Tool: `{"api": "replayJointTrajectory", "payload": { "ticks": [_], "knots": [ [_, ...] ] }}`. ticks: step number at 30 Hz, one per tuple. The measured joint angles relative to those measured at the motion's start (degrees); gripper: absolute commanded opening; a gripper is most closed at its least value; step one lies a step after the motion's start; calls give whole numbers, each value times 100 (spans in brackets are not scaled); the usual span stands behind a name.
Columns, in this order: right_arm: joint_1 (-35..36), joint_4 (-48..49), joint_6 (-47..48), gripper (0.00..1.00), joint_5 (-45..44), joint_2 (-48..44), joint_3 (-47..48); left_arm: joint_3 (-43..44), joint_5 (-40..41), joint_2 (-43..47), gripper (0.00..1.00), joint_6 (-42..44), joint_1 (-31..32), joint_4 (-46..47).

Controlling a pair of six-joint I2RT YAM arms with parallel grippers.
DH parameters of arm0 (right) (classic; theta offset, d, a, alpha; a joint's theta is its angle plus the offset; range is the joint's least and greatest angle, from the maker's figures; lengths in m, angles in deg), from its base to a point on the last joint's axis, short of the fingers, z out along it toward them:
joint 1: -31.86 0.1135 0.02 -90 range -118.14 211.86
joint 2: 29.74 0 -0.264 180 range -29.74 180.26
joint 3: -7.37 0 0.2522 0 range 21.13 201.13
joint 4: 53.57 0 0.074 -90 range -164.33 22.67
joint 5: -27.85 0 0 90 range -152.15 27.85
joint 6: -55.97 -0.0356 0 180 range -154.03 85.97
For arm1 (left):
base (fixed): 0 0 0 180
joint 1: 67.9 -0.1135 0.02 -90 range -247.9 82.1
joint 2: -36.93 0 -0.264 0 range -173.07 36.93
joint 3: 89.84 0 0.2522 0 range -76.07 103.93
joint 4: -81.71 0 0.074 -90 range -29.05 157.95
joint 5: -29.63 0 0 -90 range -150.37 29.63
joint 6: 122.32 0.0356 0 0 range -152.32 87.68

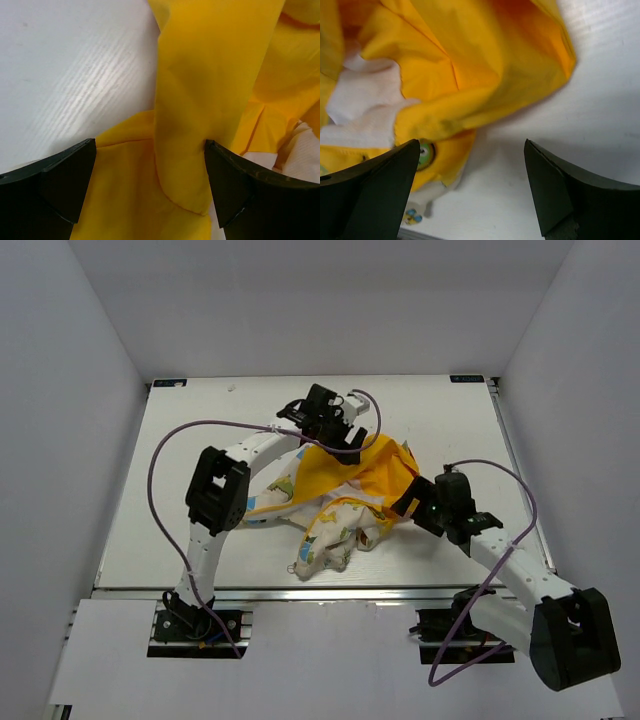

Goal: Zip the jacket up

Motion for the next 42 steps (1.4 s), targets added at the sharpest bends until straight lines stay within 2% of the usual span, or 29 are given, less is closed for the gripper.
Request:
{"api": "replayJointTrajectory", "payload": {
  "ticks": [2,3,4,5,7,8,10,11,12,13,14,17,20,26,30,32,36,42],
  "knots": [
    [0,514,-17,89,-72,221,-13,48,-190,-223,96,81,0,-87],
    [0,848,-15,89,-131,354,-13,48,-278,-297,82,103,0,-122],
    [0,1005,-13,89,-153,492,-11,48,-350,-363,82,101,0,-133],
    [0,1228,-7,89,-175,660,-7,17,-420,-400,60,116,0,-105],
    [0,1580,9,88,-205,1019,20,-55,-485,-415,41,79,0,-46],
    [0,1720,9,82,-210,1226,59,-85,-507,-415,21,44,0,-13],
    [0,1899,37,66,-221,1639,214,-166,-518,-411,0,-46,0,118],
    [0,1985,48,43,-214,1860,315,-212,-492,-402,0,-90,0,181],
    [0,2068,61,30,-199,2072,431,-278,-446,-380,0,-131,0,256],
    [0,2142,101,3,-153,2199,507,-315,-398,-361,0,-166,0,284],
    [0,2227,131,0,-129,2269,562,-363,-321,-321,0,-201,0,317],
    [0,2345,210,0,-116,2111,678,-527,-98,-61,0,-319,0,389],
    [0,2280,566,0,-195,1526,962,-986,175,664,0,-494,0,601],
    [120,2190,1416,0,-398,-129,1886,-2177,498,3504,0,-1060,20,1443],
    [380,2100,1792,0,-352,-953,2638,-2487,472,5259,0,-1543,157,2208],
    [531,2041,1915,0,-125,-1213,3025,-2498,358,5812,0,-1773,299,2479],
    [612,1926,2105,0,420,-1449,3873,-2437,208,6234,0,-2131,476,2761],
    [605,1462,2347,0,623,-1434,4682,-2297,308,6048,0,-2428,625,2800]
  ]
}}
